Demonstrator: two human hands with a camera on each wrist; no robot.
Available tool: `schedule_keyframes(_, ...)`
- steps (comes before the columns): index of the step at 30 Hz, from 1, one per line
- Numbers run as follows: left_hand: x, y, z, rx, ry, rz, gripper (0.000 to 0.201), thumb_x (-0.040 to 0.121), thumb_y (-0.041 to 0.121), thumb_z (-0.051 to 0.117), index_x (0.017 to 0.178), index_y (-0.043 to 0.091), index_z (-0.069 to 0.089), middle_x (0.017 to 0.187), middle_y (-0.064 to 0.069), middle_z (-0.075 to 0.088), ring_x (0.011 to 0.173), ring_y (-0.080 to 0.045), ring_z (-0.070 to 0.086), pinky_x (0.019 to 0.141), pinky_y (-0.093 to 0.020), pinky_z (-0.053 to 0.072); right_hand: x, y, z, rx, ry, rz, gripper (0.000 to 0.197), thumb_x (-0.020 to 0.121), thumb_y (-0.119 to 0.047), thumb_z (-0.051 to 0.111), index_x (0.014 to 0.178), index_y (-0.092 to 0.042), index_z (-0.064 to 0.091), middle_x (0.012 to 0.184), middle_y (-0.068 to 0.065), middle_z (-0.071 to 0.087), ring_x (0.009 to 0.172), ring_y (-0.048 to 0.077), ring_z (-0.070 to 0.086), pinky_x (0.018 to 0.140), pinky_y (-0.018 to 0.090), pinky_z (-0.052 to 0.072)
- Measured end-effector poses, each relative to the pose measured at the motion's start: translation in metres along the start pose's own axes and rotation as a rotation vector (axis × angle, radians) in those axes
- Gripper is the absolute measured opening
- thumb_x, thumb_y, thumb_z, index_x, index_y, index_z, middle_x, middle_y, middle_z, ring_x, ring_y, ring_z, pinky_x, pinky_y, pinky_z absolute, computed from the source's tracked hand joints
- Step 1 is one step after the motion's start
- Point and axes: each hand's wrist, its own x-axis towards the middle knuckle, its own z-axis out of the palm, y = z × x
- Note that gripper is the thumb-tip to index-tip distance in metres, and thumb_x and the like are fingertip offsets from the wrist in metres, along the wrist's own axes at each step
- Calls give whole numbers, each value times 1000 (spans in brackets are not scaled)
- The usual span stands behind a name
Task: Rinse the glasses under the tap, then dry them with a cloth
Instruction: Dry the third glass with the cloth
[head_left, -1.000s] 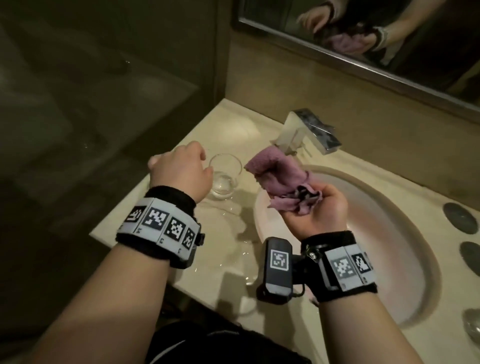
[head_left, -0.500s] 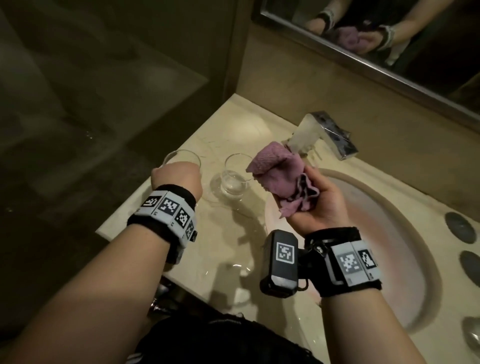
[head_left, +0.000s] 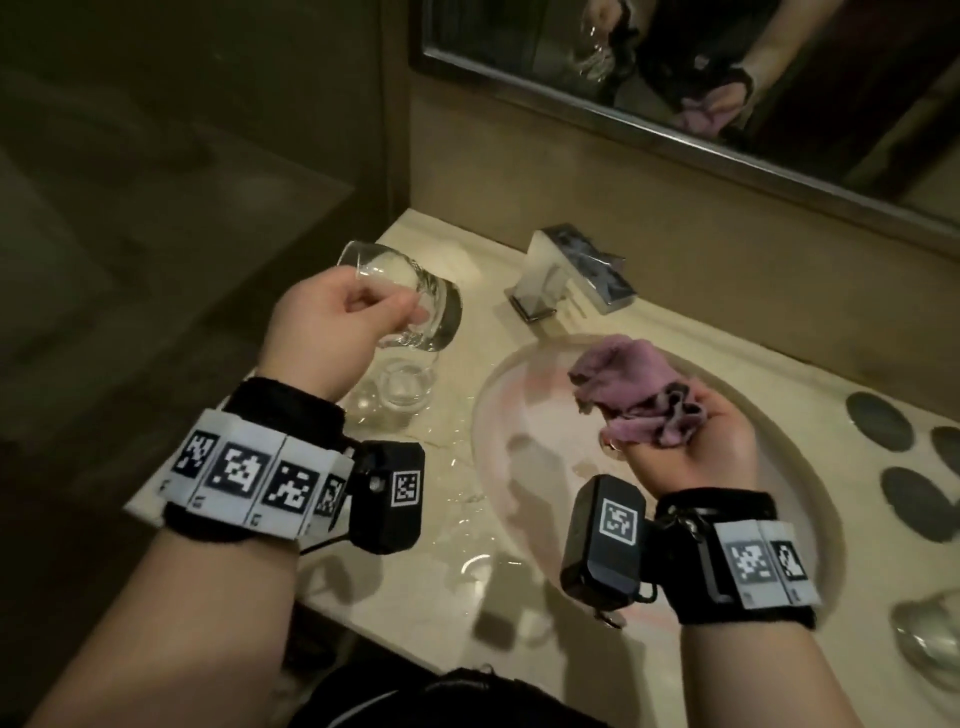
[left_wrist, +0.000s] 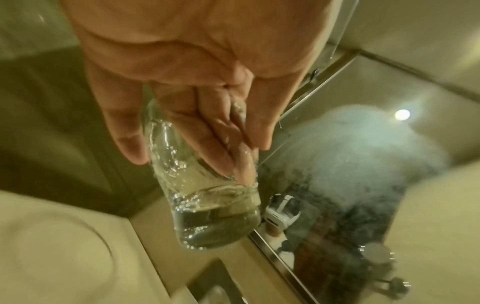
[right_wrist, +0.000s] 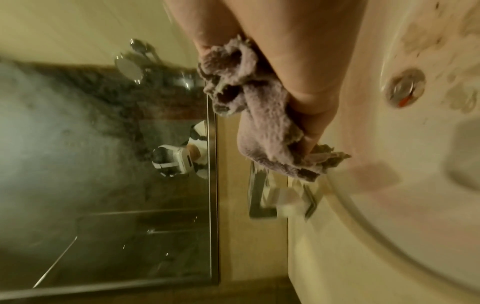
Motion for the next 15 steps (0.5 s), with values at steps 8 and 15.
schedule_keyframes(8, -31, -8, 150, -844, -303, -557, 15, 91, 16, 52, 82, 15, 65, 71, 3, 72, 68, -10, 67, 77, -39, 51, -43, -76, -78, -18, 140, -157, 75, 24, -10, 89, 97, -11, 76, 104, 25, 67, 95, 37, 64, 86, 42, 40)
schedule_keyframes(15, -66, -8, 229, -1327, -379, -945, 13, 85, 23, 57, 83, 14, 66, 65, 5, 65, 56, -11, 64, 89, -54, 44, -73, -126, -120, -373, 334, -335, 24, 98, -9, 32, 101, -7, 56, 66, 18, 51, 53, 28, 49, 37, 28, 45)
